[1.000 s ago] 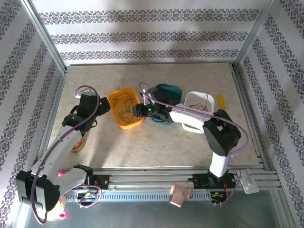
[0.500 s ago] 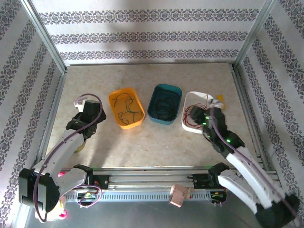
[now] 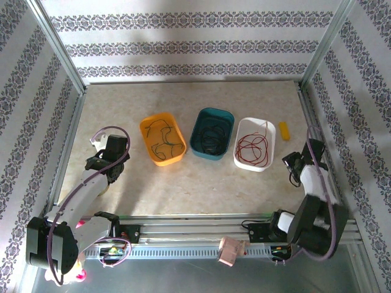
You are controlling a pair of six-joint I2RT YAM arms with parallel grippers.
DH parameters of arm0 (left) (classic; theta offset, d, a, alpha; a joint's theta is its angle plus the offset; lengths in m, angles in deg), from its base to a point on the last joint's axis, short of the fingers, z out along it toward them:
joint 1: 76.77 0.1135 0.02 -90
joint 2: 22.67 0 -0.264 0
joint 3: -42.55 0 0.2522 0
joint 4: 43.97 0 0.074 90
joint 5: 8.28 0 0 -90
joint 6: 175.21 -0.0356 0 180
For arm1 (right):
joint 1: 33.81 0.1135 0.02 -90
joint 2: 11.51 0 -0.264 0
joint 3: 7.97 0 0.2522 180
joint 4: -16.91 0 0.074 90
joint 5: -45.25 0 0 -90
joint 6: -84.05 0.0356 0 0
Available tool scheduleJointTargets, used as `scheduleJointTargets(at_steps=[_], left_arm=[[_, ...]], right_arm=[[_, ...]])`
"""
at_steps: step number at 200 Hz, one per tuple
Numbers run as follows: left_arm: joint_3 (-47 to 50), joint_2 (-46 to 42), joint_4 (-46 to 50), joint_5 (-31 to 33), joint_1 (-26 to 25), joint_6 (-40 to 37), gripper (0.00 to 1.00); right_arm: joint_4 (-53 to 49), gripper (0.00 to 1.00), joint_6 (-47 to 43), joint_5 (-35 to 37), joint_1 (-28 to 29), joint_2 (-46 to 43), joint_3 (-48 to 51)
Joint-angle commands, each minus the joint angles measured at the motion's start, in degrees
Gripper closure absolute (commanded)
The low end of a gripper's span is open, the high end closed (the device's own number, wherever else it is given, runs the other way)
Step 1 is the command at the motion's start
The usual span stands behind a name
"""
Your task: Untangle the cables
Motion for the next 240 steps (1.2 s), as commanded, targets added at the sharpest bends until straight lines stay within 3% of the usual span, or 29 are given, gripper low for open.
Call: scheduleJointTargets(at_steps=[1, 27, 66, 103, 136, 172, 204, 219, 228, 240], left_arm=[[1.3, -0.8, -1.3, 3.1, 1.1, 0.7, 0.01], [2.2, -1.5, -1.3, 4.4, 1.4, 0.4, 0.01], [3.6, -3.5, -2.4, 8.4, 1.7, -1.1, 0.01], [4.0, -3.5, -4.6, 8.7, 1.8, -3.4, 0.01], [4.6, -2.2, -8.4, 7.3, 1.8, -7.2, 0.01], [5.1, -1.5, -13.7, 6.8, 1.8, -12.5, 0.01], [4.3, 0.6, -14.5, 9.4, 2.0, -14.7, 0.01], [5.0, 2.2, -16.2, 11.7, 2.5, -15.0, 0.01], [6.1, 3.1, -18.4, 12.1, 2.9, -15.4, 0.01], [7.3, 4.7, -20.9, 11.8, 3.5, -14.5, 0.01]], right_arm=[[6.2, 0.40, -4.0, -7.3, -0.2, 7.6, -4.5], [9.4, 0.42, -5.1, -12.0, 1.6, 16.4, -7.9], [11.4, 0.43, -7.7, -11.9, 11.3, 23.2, -13.0], [12.1, 0.43, -9.3, -10.2, 17.4, 25.6, -17.9], [10.3, 0.43, -10.1, -7.2, 19.1, 25.1, -19.9], [10.2, 0.42, -11.8, -0.2, 22.1, 12.1, -13.3], [12.4, 0.39, -17.3, 13.9, 31.2, -10.0, -3.4], [15.5, 0.26, -21.9, 22.0, 35.9, -21.7, 1.9], [18.2, 0.03, -25.1, 26.2, 37.8, -27.7, 5.3], [24.8, 0.02, -29.2, 30.8, 39.1, -33.7, 10.5]])
